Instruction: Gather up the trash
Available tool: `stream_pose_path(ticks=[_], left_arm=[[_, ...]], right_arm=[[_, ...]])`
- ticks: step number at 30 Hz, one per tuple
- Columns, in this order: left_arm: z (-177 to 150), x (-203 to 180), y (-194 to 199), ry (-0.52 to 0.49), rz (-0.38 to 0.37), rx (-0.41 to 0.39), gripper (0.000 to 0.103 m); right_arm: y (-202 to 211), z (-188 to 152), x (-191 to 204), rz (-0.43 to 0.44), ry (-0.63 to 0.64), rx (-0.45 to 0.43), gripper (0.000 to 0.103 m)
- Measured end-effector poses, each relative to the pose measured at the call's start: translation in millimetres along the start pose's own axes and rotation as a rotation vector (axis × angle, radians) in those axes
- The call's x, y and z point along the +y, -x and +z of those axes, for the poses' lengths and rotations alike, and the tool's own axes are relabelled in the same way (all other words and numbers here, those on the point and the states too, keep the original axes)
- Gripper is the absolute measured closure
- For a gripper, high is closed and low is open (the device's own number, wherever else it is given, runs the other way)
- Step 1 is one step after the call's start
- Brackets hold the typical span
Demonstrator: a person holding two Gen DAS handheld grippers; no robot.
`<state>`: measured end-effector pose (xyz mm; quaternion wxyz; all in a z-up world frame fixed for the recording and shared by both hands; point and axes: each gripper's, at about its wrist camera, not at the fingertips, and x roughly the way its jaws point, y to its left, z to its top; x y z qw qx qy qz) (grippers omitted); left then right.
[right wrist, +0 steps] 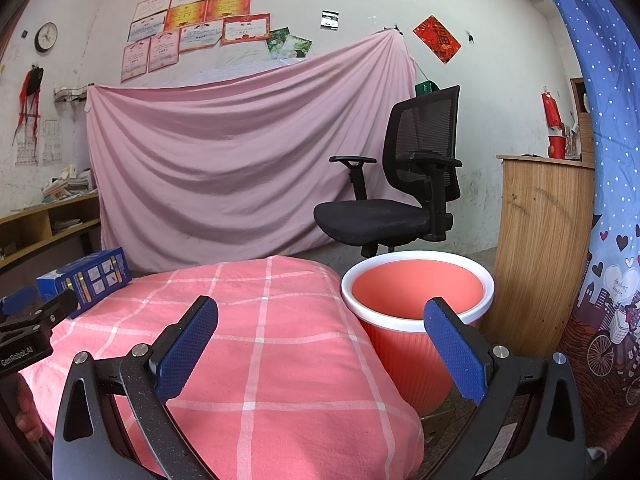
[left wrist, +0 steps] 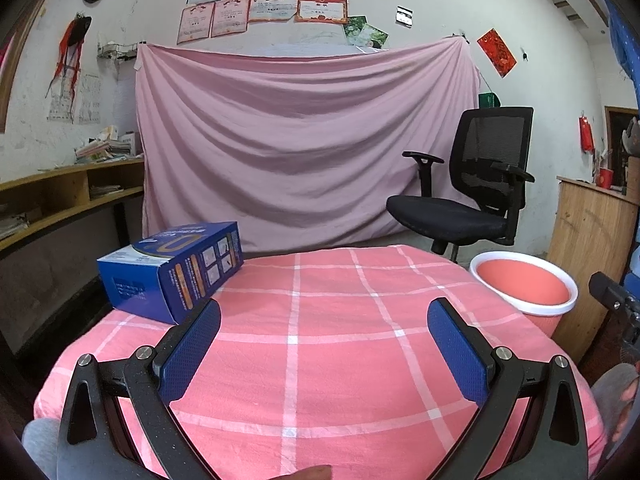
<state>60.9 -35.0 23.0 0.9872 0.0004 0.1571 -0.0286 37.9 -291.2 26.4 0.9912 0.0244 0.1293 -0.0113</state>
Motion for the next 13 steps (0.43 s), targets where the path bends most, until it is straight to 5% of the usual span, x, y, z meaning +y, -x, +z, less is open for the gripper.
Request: stream_pose_path(ticks=[13], left_arm=[[-4.2, 1.9, -5.1, -0.009, 0.008, 0.008, 0.002]], right_arm=[[-1.8, -3.0, 4.0, 0.01, 0.0, 0.011, 0.0]])
